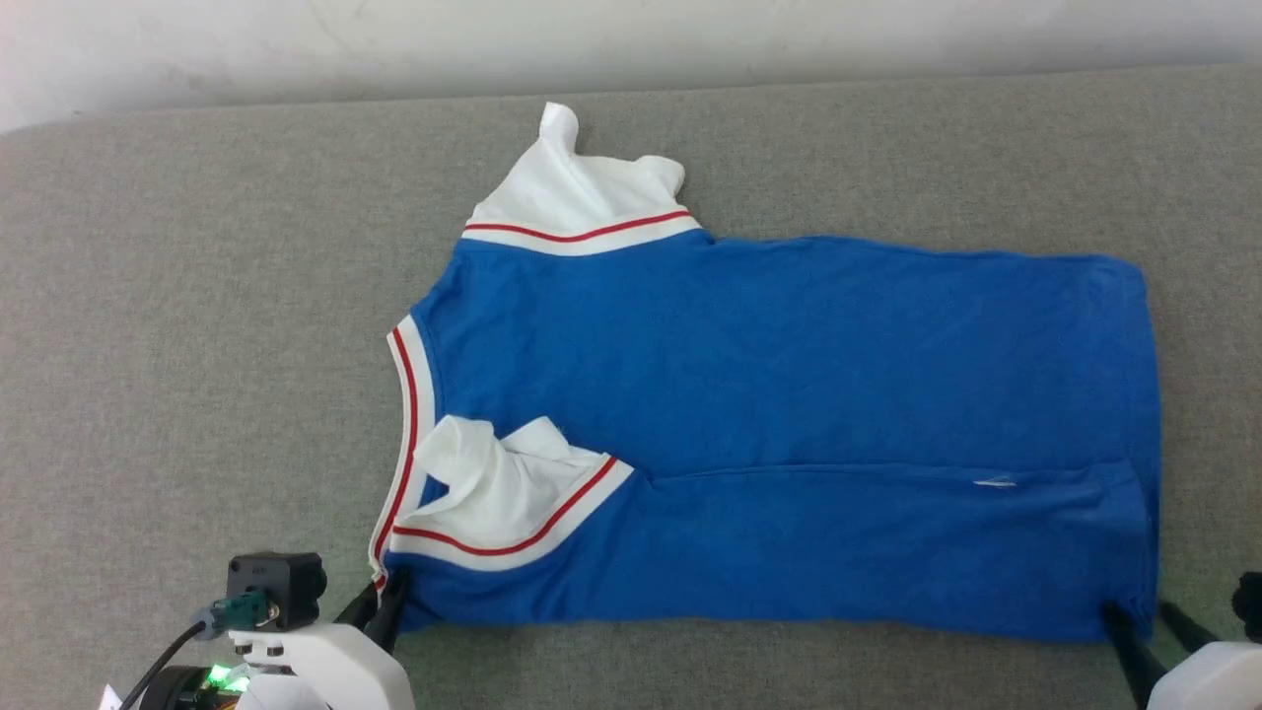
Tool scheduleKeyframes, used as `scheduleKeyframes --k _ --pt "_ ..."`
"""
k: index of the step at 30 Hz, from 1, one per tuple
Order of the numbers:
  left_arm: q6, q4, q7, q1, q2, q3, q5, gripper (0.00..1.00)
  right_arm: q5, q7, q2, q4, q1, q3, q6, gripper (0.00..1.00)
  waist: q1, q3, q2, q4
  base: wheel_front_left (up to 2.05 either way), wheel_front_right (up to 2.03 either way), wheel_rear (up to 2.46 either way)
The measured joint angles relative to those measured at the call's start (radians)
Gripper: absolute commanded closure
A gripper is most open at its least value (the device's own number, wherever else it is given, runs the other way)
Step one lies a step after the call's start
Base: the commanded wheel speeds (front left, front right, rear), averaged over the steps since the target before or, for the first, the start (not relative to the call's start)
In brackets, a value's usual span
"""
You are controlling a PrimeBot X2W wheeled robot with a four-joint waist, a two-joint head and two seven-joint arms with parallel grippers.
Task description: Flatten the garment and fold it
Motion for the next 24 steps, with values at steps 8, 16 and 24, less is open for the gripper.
scheduleKeyframes --k 8,16,24 --pt "0.006 -0.031 -0.014 0.02 -0.012 0.02 -0.04 1.0 0.04 0.035 0.003 -0.018 -0.023 -0.011 0.001 1.0 0.0 -0.026 0.0 -0.001 0.0 0.0 0.0" --pt "0.01 -0.189 -0.008 0.141 -0.002 0.089 -0.149 1.0 0.142 0.143 -0.108 -0.18 0.016 -0.096 0.001 1.0 -0.0001 -0.087 0.0 -0.004 0.0 0.0 0.0" --pt "0.028 -0.263 0.035 0.295 0.002 0.104 -0.224 1.0 0.172 0.237 -0.069 -0.234 0.14 -0.157 0.001 1.0 -0.0001 -0.101 0.0 0.003 0.0 0.0 0.0"
